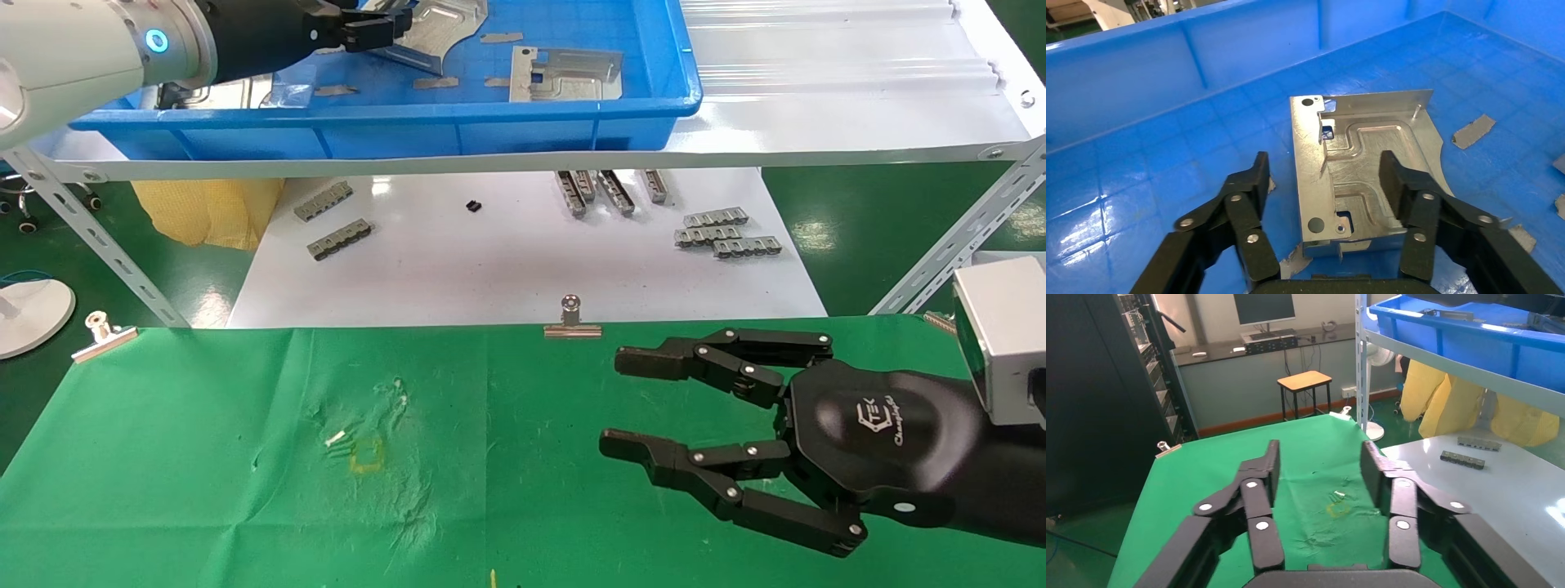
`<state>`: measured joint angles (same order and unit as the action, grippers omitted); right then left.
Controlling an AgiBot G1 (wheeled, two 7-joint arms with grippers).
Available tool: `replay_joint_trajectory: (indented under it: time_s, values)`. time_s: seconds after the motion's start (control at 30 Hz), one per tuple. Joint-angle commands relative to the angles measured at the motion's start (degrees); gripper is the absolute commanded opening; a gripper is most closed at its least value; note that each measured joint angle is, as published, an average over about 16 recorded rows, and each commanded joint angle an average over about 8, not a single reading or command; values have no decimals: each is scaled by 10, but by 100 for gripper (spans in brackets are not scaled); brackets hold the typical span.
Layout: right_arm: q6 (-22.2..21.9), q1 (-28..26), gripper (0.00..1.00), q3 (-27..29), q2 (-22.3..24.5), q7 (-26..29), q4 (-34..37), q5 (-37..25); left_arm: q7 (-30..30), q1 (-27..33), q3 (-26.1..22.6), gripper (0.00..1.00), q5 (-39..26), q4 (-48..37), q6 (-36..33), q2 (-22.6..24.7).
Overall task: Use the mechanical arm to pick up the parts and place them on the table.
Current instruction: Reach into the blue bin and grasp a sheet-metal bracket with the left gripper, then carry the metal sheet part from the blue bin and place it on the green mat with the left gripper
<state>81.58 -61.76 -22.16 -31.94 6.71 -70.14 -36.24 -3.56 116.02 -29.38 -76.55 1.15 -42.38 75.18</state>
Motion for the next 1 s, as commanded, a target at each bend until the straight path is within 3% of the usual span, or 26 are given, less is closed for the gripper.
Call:
replay_joint_trajectory:
  time_s: [0.03,0.7,0.87,1.0]
  values:
    - [0,0,100,0,0,0,0,0,4,-1,1,0,2,0,2,1]
    - [0,0,100,0,0,0,0,0,32,-7,17,0,24,2,19,1]
    - [0,0,100,0,0,0,0,0,43,-2,25,0,37,10,-14,-14]
    - [0,0,100,0,0,0,0,0,57,-5,34,0,51,19,-80,-40]
